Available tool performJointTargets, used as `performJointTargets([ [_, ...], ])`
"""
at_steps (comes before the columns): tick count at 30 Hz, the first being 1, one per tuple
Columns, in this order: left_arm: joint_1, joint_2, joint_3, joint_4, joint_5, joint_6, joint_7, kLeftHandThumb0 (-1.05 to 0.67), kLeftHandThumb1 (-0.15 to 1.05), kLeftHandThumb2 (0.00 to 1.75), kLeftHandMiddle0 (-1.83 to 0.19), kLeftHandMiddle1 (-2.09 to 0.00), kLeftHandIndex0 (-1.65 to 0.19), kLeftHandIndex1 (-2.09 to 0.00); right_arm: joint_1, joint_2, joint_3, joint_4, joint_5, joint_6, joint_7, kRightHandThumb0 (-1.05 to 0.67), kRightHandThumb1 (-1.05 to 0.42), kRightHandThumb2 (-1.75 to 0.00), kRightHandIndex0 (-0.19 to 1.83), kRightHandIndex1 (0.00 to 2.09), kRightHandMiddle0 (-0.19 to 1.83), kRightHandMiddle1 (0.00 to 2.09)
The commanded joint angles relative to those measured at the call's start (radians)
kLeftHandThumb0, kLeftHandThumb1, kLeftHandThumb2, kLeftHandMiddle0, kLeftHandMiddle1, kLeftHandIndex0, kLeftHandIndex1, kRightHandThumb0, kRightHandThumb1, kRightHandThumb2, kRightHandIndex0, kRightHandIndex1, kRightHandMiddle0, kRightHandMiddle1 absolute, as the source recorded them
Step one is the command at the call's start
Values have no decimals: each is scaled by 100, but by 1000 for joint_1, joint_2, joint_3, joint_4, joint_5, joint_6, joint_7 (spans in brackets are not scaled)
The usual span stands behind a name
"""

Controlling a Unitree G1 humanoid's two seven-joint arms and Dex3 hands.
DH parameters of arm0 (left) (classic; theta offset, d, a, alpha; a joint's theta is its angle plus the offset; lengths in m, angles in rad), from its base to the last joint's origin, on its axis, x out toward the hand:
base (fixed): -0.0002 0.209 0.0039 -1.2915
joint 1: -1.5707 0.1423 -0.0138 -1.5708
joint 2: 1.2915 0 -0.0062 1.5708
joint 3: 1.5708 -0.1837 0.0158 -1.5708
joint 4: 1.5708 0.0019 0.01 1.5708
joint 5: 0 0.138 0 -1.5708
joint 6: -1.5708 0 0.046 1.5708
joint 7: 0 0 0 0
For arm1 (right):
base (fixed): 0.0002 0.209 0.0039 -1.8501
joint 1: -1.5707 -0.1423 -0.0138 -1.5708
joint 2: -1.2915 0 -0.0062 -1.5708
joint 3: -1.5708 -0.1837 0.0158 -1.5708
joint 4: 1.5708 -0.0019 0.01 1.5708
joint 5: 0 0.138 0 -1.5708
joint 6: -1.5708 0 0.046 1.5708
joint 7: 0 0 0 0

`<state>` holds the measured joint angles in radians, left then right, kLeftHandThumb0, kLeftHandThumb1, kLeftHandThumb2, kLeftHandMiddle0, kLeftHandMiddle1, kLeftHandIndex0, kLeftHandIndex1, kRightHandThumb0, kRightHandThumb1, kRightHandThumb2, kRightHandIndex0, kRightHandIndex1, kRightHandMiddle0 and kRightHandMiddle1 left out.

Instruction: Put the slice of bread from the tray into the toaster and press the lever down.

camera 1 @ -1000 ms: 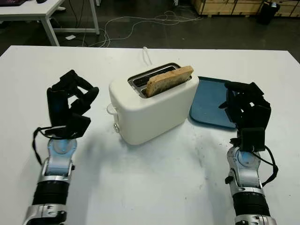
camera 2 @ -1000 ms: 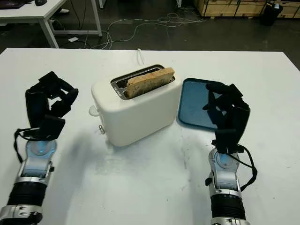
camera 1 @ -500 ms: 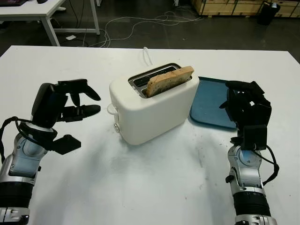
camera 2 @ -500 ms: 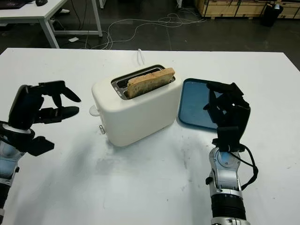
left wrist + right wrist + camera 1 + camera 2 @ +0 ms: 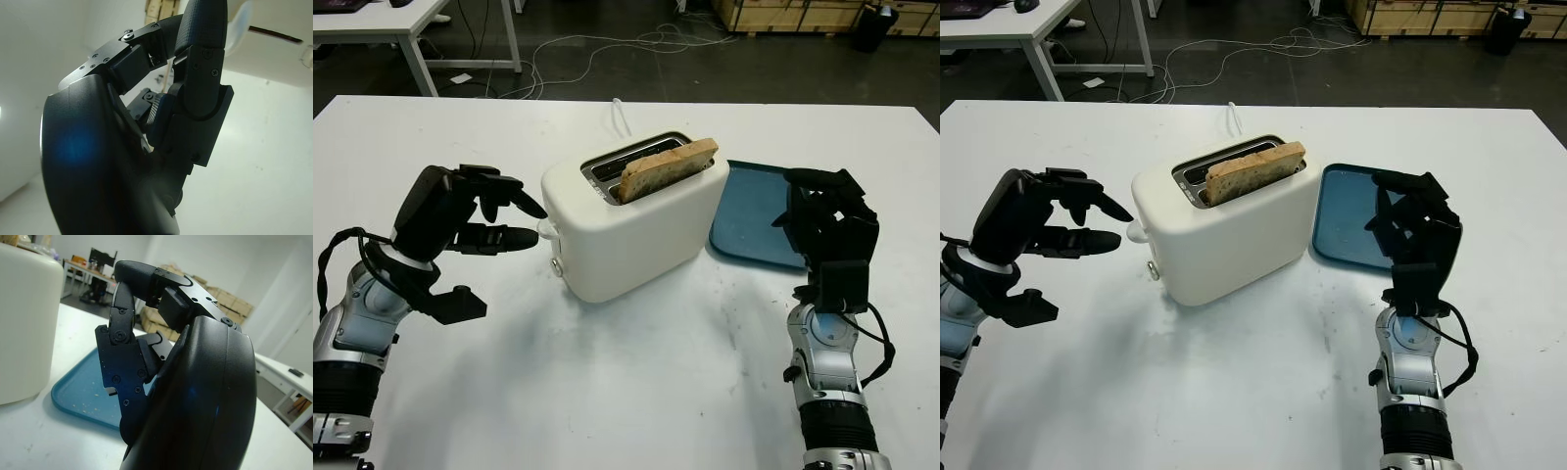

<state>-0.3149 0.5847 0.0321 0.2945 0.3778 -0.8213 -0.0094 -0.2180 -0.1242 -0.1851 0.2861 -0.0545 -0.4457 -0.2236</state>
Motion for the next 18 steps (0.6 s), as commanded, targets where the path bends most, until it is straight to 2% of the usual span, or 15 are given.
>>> performJointTargets([
  [1,-15,15,-6,5,37,-11,9,-91,92,28,-96,-173,-104,-58,9,-4,-2,5,-16,-14,-9,-46,-92,-32,81,175,70,145],
  [4,-19,18,-7,7,80,-9,26,-91,92,32,-96,-174,-101,-63,12,5,-6,-11,0,7,0,-48,-92,-31,81,175,68,149],
  [5,-19,19,-8,7,88,-6,28,-91,92,33,-97,-174,-100,-65,13,4,-5,-14,1,8,2,-48,-92,-31,81,175,69,143],
  [6,-21,19,-8,8,96,-6,32,-91,92,35,-98,-174,-98,-68,14,5,-5,-20,1,16,2,-48,-92,-31,80,175,74,130],
  [7,-21,19,-9,10,102,-7,36,-91,92,36,-99,-175,-96,-69,16,6,-5,-25,2,23,1,-48,-92,-30,81,175,76,127],
  [14,-18,25,-16,9,122,-4,42,-92,92,41,-102,-175,-90,-74,19,4,-6,-22,14,1,14,-47,-92,-30,81,175,76,130],
  [17,-16,27,-18,7,125,-3,44,-91,92,40,-102,-175,-89,-75,20,3,-6,-23,6,-1,11,-47,-92,-30,81,175,82,111],
  [18,-15,27,-18,7,124,-3,43,-91,92,39,-102,-175,-89,-75,21,3,-6,-27,1,8,6,-47,-92,-30,81,175,83,111],
])
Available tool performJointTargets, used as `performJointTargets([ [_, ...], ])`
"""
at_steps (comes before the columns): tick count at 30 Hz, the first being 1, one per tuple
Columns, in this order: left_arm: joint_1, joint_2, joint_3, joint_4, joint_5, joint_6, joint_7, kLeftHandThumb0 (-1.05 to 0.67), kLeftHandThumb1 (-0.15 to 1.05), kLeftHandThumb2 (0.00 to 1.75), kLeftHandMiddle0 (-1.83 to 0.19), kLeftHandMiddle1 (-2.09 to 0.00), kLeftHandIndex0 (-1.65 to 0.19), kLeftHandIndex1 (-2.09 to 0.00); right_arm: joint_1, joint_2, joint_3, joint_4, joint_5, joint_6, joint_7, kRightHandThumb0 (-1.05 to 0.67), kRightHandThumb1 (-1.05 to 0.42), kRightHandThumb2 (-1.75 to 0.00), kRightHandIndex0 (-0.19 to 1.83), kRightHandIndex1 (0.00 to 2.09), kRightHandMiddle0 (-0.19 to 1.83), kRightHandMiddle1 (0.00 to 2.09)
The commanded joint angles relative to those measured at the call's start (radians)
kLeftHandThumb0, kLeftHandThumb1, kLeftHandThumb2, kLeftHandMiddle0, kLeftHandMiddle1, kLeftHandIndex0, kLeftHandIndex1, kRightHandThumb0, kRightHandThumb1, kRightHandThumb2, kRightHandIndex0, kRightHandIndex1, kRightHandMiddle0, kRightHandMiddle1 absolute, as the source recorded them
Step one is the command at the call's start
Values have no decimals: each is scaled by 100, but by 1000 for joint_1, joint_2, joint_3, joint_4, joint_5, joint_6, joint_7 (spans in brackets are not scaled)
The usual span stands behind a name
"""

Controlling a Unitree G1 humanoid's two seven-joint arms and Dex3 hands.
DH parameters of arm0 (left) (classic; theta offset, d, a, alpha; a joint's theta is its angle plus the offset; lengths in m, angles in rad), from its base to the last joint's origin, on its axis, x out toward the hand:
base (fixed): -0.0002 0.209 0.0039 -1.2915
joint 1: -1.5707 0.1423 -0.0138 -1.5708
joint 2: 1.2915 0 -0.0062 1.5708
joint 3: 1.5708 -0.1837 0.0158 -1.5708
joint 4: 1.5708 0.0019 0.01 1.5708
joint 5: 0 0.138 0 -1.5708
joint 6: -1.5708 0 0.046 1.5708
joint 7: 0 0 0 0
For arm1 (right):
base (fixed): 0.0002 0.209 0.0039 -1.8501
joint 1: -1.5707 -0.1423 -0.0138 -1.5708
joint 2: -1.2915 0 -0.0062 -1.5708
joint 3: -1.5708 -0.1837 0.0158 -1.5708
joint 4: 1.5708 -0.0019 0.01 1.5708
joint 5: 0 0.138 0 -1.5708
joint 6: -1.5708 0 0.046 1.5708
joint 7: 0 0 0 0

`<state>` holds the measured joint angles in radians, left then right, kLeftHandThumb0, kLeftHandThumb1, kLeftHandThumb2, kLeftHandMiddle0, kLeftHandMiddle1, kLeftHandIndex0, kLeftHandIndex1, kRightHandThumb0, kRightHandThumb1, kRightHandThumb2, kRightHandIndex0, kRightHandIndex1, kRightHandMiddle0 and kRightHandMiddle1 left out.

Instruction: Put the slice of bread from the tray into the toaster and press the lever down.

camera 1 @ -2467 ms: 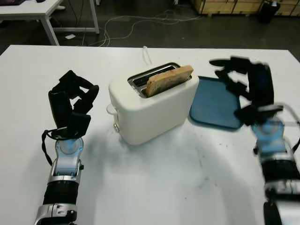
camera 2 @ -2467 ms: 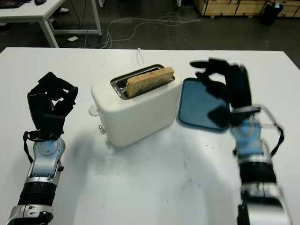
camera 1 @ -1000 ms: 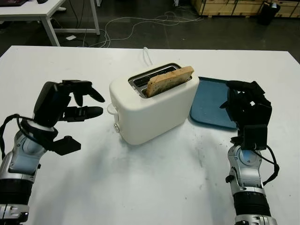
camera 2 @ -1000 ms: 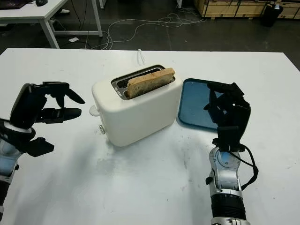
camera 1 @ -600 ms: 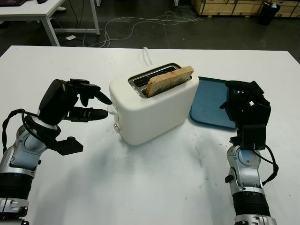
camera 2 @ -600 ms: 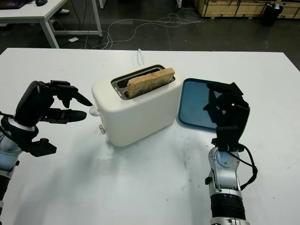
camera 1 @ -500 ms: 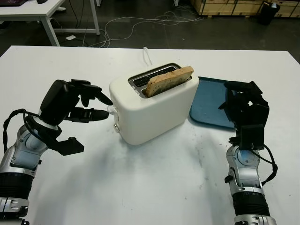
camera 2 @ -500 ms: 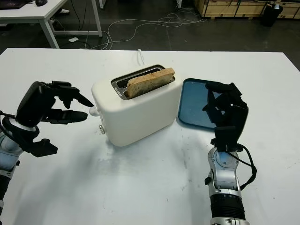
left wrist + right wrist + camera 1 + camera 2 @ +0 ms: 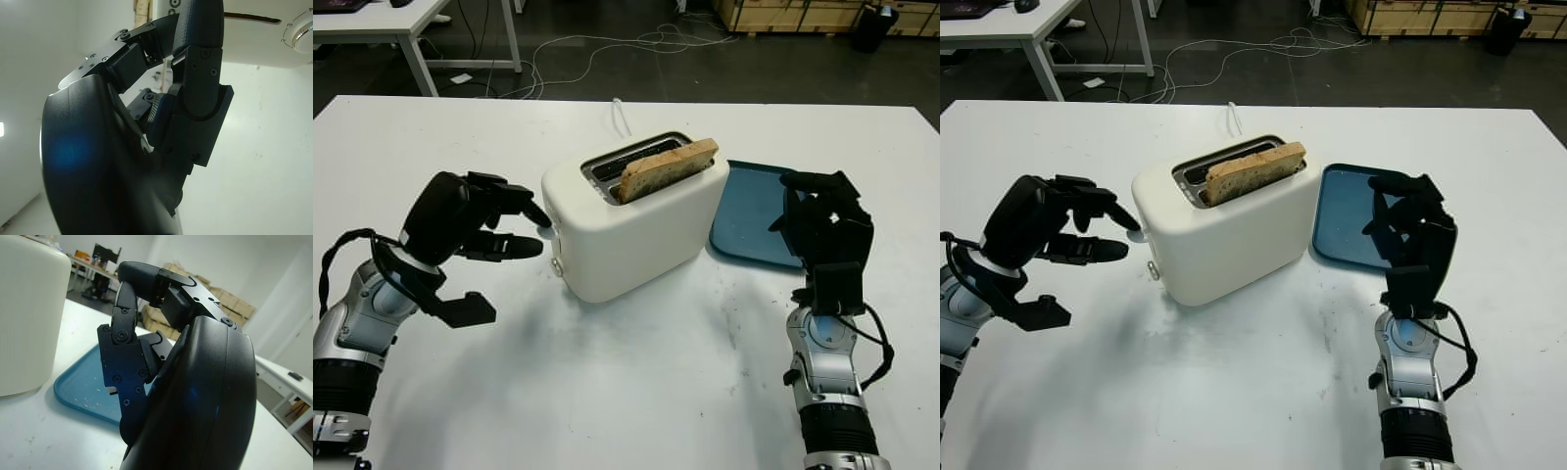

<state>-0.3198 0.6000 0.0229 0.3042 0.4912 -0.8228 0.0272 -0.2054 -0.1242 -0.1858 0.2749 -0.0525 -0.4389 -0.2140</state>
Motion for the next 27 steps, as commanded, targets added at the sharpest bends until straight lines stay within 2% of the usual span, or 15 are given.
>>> performJointTargets([
  [1,-9,12,-9,-3,10,-2,6,-91,92,39,-102,-175,-88,-75,9,3,-6,-17,3,2,1,-47,-92,-30,81,175,80,118],
  [6,-5,11,-11,-6,6,3,4,-91,92,38,-101,-175,-88,-75,9,3,-7,-17,15,-7,11,-46,-92,-30,82,175,79,123],
  [10,-6,12,-12,-4,9,-2,7,-91,92,39,-101,-175,-88,-75,9,1,-7,-19,-5,-2,1,-47,-92,-30,82,175,88,96],
  [13,-5,13,-12,-5,10,0,7,-91,92,40,-100,-175,-87,-76,11,6,-9,-28,2,13,2,-47,-92,-29,82,175,83,115],
  [14,-5,13,-12,-4,9,0,8,-91,92,40,-101,-175,-87,-76,11,6,-9,-28,1,14,1,-47,-92,-29,82,175,82,117],
  [16,-6,12,-12,-4,11,0,10,-91,92,40,-101,-175,-88,-76,11,5,-8,-26,-2,9,0,-47,-92,-29,82,175,84,107],
  [19,-7,10,-13,1,9,-6,14,-91,92,40,-101,-175,-88,-77,11,5,-8,-26,1,6,3,-47,-92,-29,82,175,79,121],
  [21,-8,11,-13,1,8,-5,14,-91,92,40,-101,-175,-88,-77,11,6,-8,-27,7,8,5,-46,-92,-29,82,175,84,107],
  [23,-8,12,-14,-1,8,-1,10,-91,92,40,-102,-175,-88,-78,11,7,-8,-30,9,16,6,-46,-92,-29,82,175,87,103],
  [27,-8,13,-15,-5,4,6,3,-92,92,40,-103,-175,-87,-79,11,4,-6,-27,10,4,12,-44,-92,-30,82,175,78,128],
])
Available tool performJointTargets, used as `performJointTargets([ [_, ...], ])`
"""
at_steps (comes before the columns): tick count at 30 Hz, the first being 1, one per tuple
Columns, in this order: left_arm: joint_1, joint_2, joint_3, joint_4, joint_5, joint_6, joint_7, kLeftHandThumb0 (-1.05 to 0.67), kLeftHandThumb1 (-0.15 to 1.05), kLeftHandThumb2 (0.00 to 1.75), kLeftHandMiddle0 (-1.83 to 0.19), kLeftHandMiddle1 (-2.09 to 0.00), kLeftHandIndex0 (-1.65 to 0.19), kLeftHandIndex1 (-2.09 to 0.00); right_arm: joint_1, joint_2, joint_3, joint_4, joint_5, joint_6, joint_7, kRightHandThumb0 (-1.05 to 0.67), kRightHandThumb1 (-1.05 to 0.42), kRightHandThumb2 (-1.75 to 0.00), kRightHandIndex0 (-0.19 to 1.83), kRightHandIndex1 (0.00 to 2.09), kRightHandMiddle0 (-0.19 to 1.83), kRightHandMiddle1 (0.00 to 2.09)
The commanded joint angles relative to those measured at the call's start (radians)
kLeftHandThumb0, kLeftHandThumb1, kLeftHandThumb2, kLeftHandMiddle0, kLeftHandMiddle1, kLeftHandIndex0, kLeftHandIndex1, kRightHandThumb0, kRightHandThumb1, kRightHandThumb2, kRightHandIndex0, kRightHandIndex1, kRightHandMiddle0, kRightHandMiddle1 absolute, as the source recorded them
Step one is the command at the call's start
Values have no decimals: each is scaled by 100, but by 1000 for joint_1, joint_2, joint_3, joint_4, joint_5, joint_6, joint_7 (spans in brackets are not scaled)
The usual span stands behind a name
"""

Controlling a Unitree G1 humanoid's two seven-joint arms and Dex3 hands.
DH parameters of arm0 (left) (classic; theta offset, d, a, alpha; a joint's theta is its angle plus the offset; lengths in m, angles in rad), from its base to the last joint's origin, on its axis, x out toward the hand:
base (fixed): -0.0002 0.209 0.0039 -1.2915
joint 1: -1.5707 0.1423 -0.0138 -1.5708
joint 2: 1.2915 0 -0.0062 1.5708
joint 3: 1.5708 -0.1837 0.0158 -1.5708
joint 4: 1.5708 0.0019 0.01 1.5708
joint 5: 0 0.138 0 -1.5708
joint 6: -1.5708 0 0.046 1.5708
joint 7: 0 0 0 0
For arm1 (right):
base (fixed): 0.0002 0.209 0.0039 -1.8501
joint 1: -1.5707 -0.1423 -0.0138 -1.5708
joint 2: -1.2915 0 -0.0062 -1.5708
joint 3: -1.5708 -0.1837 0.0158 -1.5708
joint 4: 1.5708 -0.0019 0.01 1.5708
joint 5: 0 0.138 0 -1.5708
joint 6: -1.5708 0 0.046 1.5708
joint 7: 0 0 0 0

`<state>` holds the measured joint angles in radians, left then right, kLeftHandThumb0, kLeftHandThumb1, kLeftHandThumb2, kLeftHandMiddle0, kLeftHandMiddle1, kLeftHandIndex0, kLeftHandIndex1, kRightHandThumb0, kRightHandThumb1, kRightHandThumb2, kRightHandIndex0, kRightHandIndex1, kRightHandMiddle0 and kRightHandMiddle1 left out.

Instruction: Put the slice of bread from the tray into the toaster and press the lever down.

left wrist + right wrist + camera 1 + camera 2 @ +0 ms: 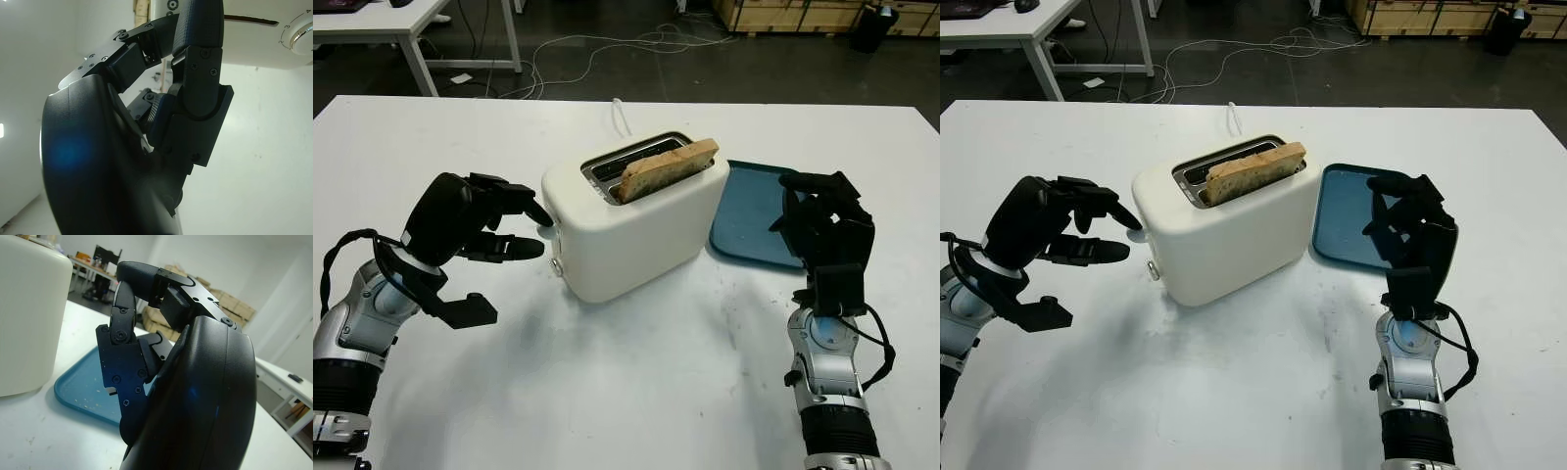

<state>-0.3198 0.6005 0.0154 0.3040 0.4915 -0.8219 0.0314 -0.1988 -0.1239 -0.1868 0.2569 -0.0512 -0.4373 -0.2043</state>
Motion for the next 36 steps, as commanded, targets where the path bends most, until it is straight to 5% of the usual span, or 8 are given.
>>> performJointTargets([
  [1,-8,12,-8,-5,3,6,-1,-92,92,40,-103,-175,-87,-79,3,3,-5,-6,8,-3,3,-44,-92,-30,81,175,76,133],
  [6,-10,16,-11,-9,6,12,-9,-91,92,40,-102,-175,-87,-80,-2,1,-6,0,3,-5,0,-45,-92,-30,81,175,69,148],
  [28,-18,21,-64,34,40,42,-36,-91,92,39,-97,-174,-86,-80,-2,-4,-9,-15,5,12,4,-46,-92,-29,82,175,72,148],
  [33,-27,-16,-179,181,62,74,-91,-90,92,24,-107,-154,-111,-35,-7,-9,-12,-4,5,-2,4,-44,-92,-30,83,175,76,138],
  [36,-38,-39,-252,269,113,108,-71,-89,92,12,-114,-135,-123,-14,-17,-12,-17,1,13,-4,8,-44,-92,-29,84,175,84,112],
])
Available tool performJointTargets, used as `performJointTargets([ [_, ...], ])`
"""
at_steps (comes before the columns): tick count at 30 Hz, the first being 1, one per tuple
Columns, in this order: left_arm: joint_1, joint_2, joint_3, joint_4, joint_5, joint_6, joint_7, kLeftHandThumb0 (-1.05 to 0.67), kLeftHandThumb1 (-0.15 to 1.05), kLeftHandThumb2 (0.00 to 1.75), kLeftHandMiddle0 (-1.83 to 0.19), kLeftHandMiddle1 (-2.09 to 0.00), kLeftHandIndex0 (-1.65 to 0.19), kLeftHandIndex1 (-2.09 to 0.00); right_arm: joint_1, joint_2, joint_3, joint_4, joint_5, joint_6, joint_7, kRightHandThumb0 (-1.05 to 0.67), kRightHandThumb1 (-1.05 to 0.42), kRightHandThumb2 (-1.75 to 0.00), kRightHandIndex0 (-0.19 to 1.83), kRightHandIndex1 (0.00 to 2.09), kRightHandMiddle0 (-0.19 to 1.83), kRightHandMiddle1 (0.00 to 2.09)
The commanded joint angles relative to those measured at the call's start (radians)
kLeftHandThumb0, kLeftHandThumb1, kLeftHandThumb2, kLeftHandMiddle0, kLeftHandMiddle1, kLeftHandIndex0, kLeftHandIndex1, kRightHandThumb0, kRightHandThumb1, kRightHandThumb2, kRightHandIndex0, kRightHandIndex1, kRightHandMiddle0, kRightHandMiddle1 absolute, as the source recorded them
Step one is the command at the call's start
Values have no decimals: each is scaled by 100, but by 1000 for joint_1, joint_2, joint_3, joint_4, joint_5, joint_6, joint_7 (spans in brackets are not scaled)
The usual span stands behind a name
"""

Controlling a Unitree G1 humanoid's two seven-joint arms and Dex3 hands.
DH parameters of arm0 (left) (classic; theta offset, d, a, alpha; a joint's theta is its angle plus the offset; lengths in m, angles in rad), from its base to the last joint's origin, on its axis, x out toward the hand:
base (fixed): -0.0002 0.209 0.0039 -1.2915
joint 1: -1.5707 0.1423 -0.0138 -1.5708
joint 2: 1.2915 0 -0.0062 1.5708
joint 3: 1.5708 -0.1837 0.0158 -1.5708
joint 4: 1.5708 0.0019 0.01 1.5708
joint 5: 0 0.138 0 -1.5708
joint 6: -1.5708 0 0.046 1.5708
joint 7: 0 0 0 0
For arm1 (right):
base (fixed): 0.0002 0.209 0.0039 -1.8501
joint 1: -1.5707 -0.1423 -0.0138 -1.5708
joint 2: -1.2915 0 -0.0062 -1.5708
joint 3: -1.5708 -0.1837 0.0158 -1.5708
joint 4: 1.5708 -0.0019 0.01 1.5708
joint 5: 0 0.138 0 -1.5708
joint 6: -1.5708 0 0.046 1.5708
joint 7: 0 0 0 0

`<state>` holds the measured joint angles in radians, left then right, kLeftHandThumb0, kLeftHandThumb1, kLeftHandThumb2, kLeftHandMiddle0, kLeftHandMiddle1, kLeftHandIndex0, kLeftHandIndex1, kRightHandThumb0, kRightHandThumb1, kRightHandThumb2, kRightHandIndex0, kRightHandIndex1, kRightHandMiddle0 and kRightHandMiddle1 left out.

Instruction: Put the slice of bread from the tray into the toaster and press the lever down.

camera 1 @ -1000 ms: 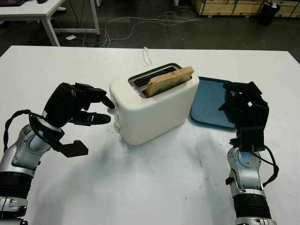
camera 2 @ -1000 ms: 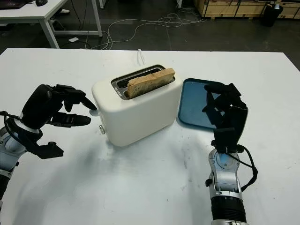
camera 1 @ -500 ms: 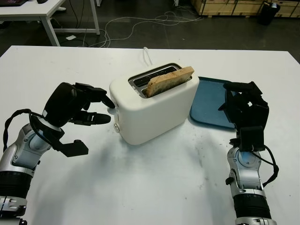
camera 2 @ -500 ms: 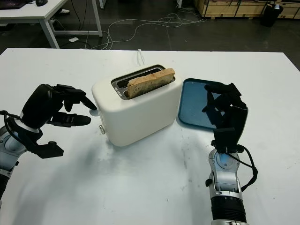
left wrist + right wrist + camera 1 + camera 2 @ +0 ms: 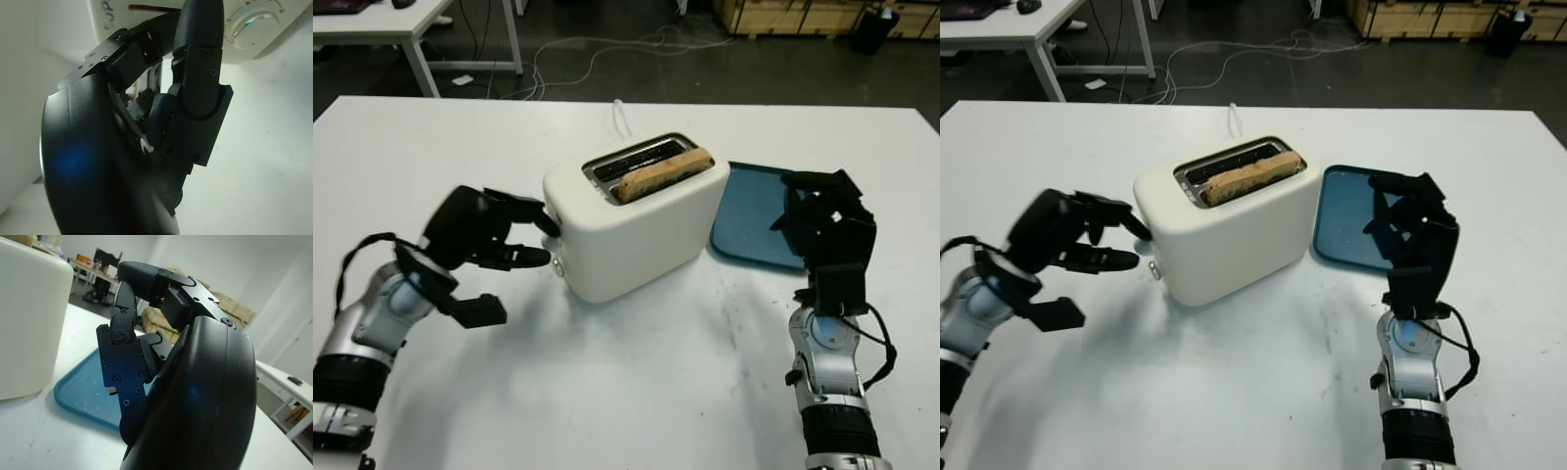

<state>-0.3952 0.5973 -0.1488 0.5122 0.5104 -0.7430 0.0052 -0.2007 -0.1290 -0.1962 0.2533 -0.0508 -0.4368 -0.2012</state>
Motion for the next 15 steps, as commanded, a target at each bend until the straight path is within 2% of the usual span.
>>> performJointTargets([
  [1,35,-44,-109,87,109,34,-25,-89,91,8,-116,-131,-127,-10,-19,-7,-10,3,13,-2,5,-43,-92,-29,84,175,87,105],
  [4,37,-69,-157,161,117,21,36,-88,90,4,-120,-132,-131,-6,-26,-11,-13,-4,4,8,1,-43,-92,-29,83,175,96,78],
  [7,47,-69,-183,168,106,33,52,-88,91,3,-120,-135,-133,-5,-34,-17,-14,4,-5,-6,-3,-43,-92,-30,84,175,79,127],
  [9,49,-64,-192,166,105,36,61,-88,91,3,-121,-135,-133,-4,-36,-19,-16,5,-10,-6,-5,-44,-92,-30,84,175,71,146],
  [15,42,-52,-196,178,84,23,67,-86,91,2,-120,-135,-134,-3,-39,-17,-14,3,-14,-7,-5,-43,-92,-30,84,175,66,159],
])
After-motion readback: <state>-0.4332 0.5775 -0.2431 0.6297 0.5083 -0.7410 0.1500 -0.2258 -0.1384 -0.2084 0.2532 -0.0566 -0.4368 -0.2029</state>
